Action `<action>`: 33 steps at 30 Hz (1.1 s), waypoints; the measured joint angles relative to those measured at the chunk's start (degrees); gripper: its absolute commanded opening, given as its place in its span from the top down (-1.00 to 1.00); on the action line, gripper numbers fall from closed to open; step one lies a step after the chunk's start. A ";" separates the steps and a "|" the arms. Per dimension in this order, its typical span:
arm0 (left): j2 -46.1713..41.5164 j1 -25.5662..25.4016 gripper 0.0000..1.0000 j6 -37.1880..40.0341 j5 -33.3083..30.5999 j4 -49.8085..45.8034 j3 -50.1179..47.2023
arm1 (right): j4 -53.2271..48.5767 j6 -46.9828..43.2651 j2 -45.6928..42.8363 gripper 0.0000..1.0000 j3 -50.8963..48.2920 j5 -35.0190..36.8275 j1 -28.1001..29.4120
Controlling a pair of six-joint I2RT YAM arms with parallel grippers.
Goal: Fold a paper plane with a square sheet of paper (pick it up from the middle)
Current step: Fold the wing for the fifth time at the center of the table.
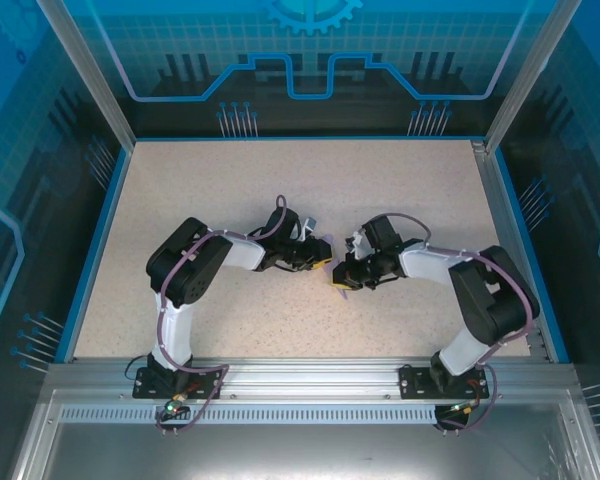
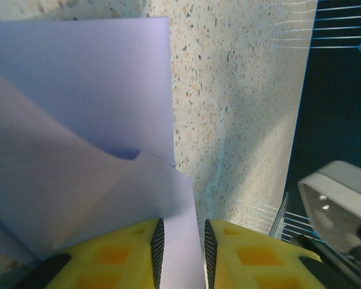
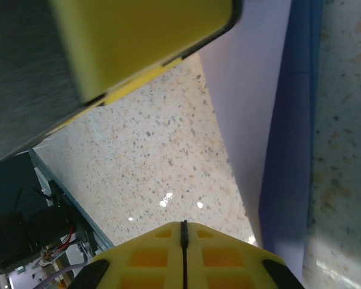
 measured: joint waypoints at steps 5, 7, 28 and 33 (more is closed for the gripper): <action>0.00 0.00 0.45 0.02 0.00 -0.07 0.00 | -0.09 -0.85 3.69 0.89 2.14 -0.04 0.31; 0.00 0.00 0.45 0.04 0.00 -0.13 0.00 | -0.37 -1.44 4.09 0.89 2.03 -0.04 0.04; 0.13 0.26 0.51 0.22 0.00 -0.37 0.00 | 2.91 -5.07 0.28 0.81 -7.37 -1.55 -2.99; 0.15 0.33 0.51 0.20 0.04 -0.31 0.00 | 2.86 -5.14 -2.64 0.85 -10.14 -0.81 -3.02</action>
